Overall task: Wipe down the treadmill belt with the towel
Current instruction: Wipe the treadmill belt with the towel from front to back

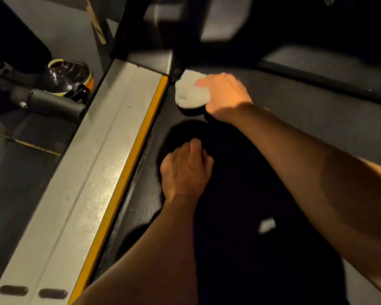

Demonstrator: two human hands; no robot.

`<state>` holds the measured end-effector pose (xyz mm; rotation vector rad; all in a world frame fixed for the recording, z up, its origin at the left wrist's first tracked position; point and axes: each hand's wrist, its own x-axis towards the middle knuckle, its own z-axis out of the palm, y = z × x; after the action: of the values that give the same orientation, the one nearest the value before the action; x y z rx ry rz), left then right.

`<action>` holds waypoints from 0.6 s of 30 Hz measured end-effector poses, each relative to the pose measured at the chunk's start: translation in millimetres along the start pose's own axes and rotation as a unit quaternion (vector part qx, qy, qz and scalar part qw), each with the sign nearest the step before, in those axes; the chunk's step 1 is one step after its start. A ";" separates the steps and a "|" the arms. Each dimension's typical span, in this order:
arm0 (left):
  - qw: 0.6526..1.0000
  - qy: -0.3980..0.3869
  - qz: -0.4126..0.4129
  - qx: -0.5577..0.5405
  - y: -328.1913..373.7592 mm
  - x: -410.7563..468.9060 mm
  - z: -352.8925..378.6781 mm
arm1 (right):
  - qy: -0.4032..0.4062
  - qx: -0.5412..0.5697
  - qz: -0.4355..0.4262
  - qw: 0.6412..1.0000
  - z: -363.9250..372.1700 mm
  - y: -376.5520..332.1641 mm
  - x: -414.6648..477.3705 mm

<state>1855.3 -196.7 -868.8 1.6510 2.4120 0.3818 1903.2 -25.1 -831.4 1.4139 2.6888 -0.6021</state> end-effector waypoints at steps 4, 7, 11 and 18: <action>1.000 0.019 0.003 0.019 -0.3 -2.1 3.7 | 0.027 0.088 0.010 0.996 -9.5 6.6 -14.6; 1.000 0.001 -0.002 0.019 0.5 -1.5 0.7 | 0.128 0.099 0.097 0.982 -16.2 37.8 3.6; 1.000 -0.012 -0.004 0.006 3.2 -1.0 -4.5 | 0.016 0.036 0.008 0.999 8.2 14.0 -13.1; 0.984 -0.067 0.000 -0.165 -17.0 -2.1 -32.8 | 0.104 0.050 0.015 0.993 -15.9 32.0 -14.4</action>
<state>1831.1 -207.9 -843.1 1.4799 2.1165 0.6113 1939.4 -14.5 -823.7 1.6238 2.8242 -0.6278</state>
